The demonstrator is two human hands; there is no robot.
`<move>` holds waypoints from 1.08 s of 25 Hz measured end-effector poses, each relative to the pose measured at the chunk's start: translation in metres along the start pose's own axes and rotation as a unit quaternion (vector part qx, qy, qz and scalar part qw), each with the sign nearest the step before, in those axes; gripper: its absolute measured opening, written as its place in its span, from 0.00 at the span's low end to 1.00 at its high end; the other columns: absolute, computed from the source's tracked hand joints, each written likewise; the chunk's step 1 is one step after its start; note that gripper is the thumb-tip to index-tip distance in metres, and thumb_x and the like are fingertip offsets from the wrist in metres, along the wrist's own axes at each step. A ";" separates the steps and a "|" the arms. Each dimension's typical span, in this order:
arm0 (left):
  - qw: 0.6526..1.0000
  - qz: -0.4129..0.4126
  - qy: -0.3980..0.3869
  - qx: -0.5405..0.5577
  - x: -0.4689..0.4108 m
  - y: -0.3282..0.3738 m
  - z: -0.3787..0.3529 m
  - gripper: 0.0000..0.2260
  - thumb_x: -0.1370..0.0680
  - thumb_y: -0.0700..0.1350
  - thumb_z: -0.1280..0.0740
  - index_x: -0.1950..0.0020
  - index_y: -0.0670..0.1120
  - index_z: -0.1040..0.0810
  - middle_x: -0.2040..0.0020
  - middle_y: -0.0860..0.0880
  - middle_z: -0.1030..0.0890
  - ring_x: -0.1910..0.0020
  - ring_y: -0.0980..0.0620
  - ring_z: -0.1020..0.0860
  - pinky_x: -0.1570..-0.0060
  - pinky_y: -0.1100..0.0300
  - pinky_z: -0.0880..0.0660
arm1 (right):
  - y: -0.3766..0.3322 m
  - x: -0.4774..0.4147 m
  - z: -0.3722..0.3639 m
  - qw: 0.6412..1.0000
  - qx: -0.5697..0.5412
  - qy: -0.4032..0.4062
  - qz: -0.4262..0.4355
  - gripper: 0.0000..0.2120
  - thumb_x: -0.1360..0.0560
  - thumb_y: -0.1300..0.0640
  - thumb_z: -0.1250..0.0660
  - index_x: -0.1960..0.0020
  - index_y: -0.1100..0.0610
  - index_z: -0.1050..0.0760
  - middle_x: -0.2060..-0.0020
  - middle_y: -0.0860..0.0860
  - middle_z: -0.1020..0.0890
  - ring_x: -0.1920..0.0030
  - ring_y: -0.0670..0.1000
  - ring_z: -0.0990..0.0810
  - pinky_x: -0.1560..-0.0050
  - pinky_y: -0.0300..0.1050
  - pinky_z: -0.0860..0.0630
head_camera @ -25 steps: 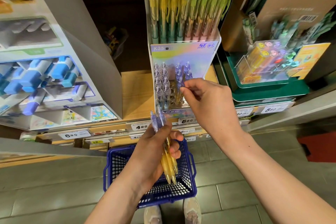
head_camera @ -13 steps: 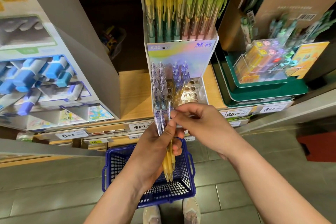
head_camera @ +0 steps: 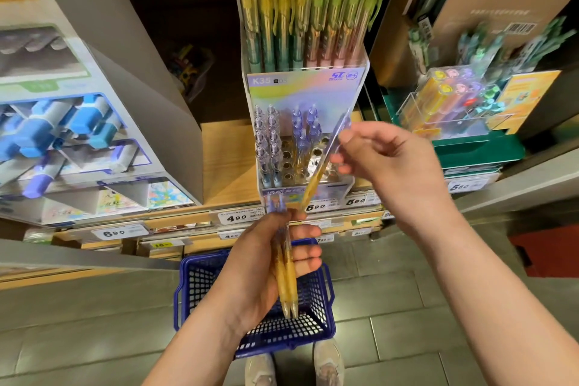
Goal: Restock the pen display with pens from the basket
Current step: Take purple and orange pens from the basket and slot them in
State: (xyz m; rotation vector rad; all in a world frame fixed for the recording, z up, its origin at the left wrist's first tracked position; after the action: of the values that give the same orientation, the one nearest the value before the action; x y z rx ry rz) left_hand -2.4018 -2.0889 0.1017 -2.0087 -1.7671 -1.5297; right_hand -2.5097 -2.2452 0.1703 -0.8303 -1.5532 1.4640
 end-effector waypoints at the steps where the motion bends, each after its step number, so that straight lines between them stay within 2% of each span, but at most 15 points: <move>1: 1.000 0.000 0.000 -0.001 0.000 0.000 0.001 0.14 0.16 0.44 0.39 0.38 0.38 0.21 0.57 0.40 0.15 0.69 0.47 0.18 0.69 0.56 0.20 | -0.007 -0.004 0.004 0.999 0.013 0.024 0.037 0.05 0.23 0.60 0.29 0.48 0.60 0.18 0.62 0.53 0.13 0.61 0.50 0.14 0.57 0.44 0.17; 4: 1.000 -0.017 0.001 -0.003 -0.002 -0.001 0.002 0.12 0.17 0.41 0.37 0.38 0.37 0.19 0.61 0.44 0.22 0.71 0.49 0.24 0.72 0.59 0.24 | -0.017 -0.010 0.005 0.986 0.088 0.064 0.130 0.04 0.23 0.60 0.28 0.49 0.55 0.18 0.62 0.50 0.13 0.60 0.49 0.13 0.53 0.49 0.16; 8: 0.999 -0.029 0.012 -0.021 -0.003 -0.005 0.002 0.10 0.18 0.40 0.33 0.40 0.39 0.16 0.64 0.49 0.24 0.71 0.52 0.26 0.72 0.61 0.27 | -0.016 -0.009 -0.005 0.960 0.198 0.058 0.189 0.05 0.23 0.58 0.27 0.47 0.52 0.18 0.57 0.48 0.14 0.57 0.47 0.14 0.51 0.50 0.16; 12: 0.998 -0.033 0.008 -0.045 -0.002 -0.008 0.007 0.10 0.20 0.42 0.32 0.42 0.39 0.16 0.64 0.49 0.22 0.68 0.53 0.24 0.69 0.62 0.25 | -0.011 -0.004 -0.019 0.904 0.329 0.054 0.267 0.06 0.25 0.59 0.25 0.49 0.57 0.16 0.58 0.48 0.15 0.60 0.43 0.17 0.54 0.35 0.20; 15: 0.997 -0.042 0.000 -0.062 -0.002 -0.006 0.011 0.11 0.24 0.45 0.29 0.47 0.40 0.16 0.59 0.46 0.17 0.63 0.52 0.19 0.64 0.62 0.22 | -0.002 -0.006 -0.024 0.891 0.385 0.044 0.238 0.05 0.26 0.57 0.24 0.50 0.56 0.15 0.60 0.47 0.14 0.62 0.41 0.18 0.56 0.31 0.22; 18: 0.996 -0.061 0.000 -0.061 -0.002 -0.004 0.010 0.12 0.24 0.46 0.30 0.46 0.40 0.17 0.54 0.44 0.14 0.60 0.52 0.17 0.62 0.62 0.21 | 0.003 -0.010 -0.022 0.898 0.389 0.048 0.199 0.06 0.26 0.53 0.25 0.51 0.54 0.15 0.63 0.45 0.15 0.64 0.41 0.19 0.57 0.26 0.26; 23: 0.994 -0.085 0.002 -0.067 0.001 0.003 0.006 0.17 0.24 0.51 0.32 0.41 0.43 0.19 0.48 0.45 0.12 0.58 0.53 0.15 0.62 0.63 0.20 | 0.011 -0.003 -0.020 0.907 0.397 0.035 0.138 0.06 0.24 0.48 0.27 0.55 0.49 0.17 0.67 0.41 0.18 0.65 0.41 0.18 0.58 0.35 0.23; 25: 0.993 -0.093 -0.002 -0.073 0.002 0.005 0.003 0.13 0.23 0.53 0.32 0.44 0.48 0.16 0.46 0.46 0.12 0.58 0.54 0.15 0.61 0.62 0.20 | 0.022 0.006 -0.018 0.938 0.342 -0.020 0.054 0.10 0.23 0.43 0.31 0.58 0.47 0.18 0.69 0.44 0.19 0.66 0.41 0.20 0.61 0.36 0.24; 27: 0.992 -0.103 -0.011 -0.067 0.002 0.008 0.001 0.10 0.23 0.53 0.32 0.49 0.52 0.13 0.48 0.47 0.12 0.59 0.54 0.15 0.61 0.62 0.20 | 0.033 0.020 -0.025 0.966 0.226 -0.115 -0.050 0.09 0.24 0.42 0.30 0.56 0.46 0.18 0.64 0.47 0.17 0.64 0.42 0.19 0.57 0.40 0.23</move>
State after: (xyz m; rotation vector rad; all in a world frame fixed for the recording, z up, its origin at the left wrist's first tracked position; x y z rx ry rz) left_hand -2.3953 -2.0897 0.1069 -1.9577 -1.9859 -1.7363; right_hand -2.4989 -2.2129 0.1399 -0.3191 -1.3197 1.7943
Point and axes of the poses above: each hand's wrist, its own x-axis away from the middle knuckle, its own z-axis out of the back of the hand, y = z × x, the point moved 4 cm from there along -x, towards the middle knuckle
